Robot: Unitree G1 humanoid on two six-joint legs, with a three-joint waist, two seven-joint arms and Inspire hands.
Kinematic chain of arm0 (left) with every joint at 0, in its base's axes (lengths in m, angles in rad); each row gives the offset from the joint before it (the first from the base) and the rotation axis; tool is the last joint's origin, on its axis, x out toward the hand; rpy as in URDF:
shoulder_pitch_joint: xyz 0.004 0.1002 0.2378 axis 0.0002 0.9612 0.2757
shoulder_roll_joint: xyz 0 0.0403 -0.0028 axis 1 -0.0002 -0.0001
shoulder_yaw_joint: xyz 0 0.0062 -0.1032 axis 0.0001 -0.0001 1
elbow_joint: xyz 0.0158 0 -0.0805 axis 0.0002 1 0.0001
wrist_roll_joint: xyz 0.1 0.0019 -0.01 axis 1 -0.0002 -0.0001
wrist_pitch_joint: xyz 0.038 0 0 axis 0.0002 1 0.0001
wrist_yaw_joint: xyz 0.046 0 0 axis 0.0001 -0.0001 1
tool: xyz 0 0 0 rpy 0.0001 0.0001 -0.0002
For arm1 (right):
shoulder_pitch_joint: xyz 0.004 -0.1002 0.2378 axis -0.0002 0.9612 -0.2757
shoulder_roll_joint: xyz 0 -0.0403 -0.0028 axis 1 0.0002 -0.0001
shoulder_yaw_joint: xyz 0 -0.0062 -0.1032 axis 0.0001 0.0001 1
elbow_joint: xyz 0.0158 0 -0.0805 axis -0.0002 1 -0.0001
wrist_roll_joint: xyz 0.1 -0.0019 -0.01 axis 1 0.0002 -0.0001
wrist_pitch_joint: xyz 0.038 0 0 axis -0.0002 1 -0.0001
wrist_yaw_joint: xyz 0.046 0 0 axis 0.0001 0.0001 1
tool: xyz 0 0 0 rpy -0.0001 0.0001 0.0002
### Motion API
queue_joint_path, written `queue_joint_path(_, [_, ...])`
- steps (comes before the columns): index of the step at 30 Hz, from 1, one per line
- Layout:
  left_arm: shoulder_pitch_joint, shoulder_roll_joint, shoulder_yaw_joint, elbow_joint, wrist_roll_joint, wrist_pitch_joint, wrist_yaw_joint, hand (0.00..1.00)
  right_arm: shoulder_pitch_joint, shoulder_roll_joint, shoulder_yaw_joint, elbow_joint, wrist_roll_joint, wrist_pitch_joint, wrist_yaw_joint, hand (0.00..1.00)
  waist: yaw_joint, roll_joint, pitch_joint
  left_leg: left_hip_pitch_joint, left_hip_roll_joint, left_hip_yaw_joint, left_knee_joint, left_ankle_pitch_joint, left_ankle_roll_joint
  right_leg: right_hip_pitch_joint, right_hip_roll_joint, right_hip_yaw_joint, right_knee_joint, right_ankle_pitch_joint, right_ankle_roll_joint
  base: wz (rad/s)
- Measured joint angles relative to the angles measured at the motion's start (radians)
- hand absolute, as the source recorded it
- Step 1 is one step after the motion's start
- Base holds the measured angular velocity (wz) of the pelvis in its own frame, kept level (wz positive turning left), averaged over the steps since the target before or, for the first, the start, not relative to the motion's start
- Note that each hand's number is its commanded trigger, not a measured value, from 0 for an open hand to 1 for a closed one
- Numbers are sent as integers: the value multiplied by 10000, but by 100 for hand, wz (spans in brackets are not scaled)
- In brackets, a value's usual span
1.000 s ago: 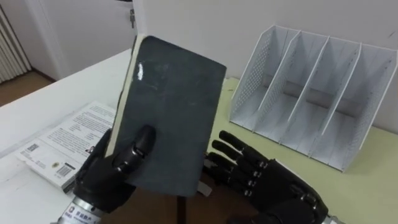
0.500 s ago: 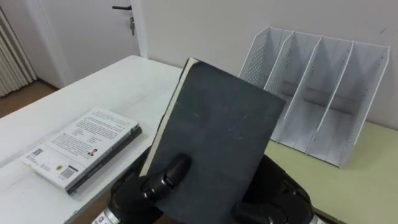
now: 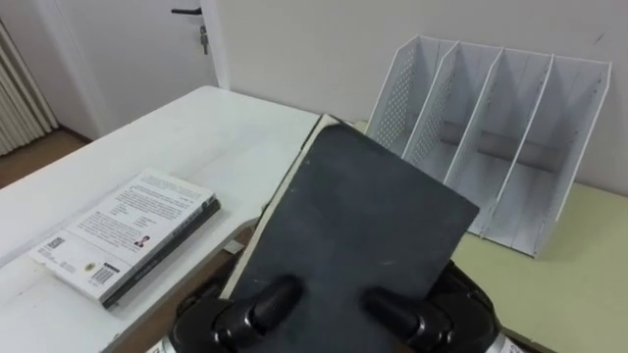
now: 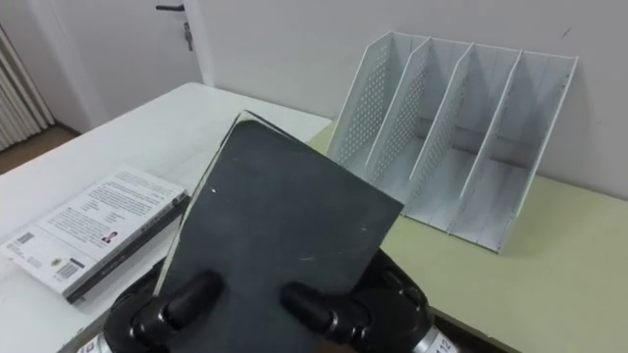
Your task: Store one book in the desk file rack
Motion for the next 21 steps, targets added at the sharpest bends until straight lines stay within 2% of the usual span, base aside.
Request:
queue_joint_path(3, [-9,25,160,30,-4,19,129,100,0,-76,85,-59,353,9,64,100,-3,16,-10,19,6,17,17,1,-2,-1,7,5,-16,0,-1,0])
queue_joint_path(7, [-55,106,91,56,15,309,89,100,-1,-209,128,-148,383,13,-79,100,18,16,-11,9,5,119,141,0,-2,19,2,67,-48,0,0,-3])
queue_joint_path(11, [-55,117,94,58,13,427,95,100,0,-216,168,-151,415,12,-147,100,11,19,-12,15,9,162,153,0,-2,13,6,75,-35,0,-1,0])
queue_joint_path(16, [-61,245,139,57,16,462,107,100,38,-353,269,-167,640,224,-136,100,0,-1,-12,23,12,232,146,-3,-6,11,20,79,-15,2,2,0])
queue_joint_path(17, [-61,286,139,57,17,466,101,87,61,-360,280,-179,638,228,-136,100,0,-10,-16,24,11,234,145,-4,-8,15,22,78,-15,2,1,0])
queue_joint_path(19, [-60,365,139,58,18,505,87,69,103,-356,300,-192,640,257,-94,100,1,-33,-19,20,12,240,144,-7,-12,41,27,74,-15,8,-2,0])
queue_joint_path(20, [-60,375,139,58,18,523,71,40,103,-356,298,-192,644,304,-32,100,-6,-39,-21,23,14,240,144,-9,-14,66,26,59,-32,14,-1,3])
queue_joint_path(21, [-61,385,139,58,18,530,57,0,102,-357,299,-192,647,325,11,100,-3,-49,-19,40,17,240,142,-10,-15,106,29,49,-61,24,4,4])
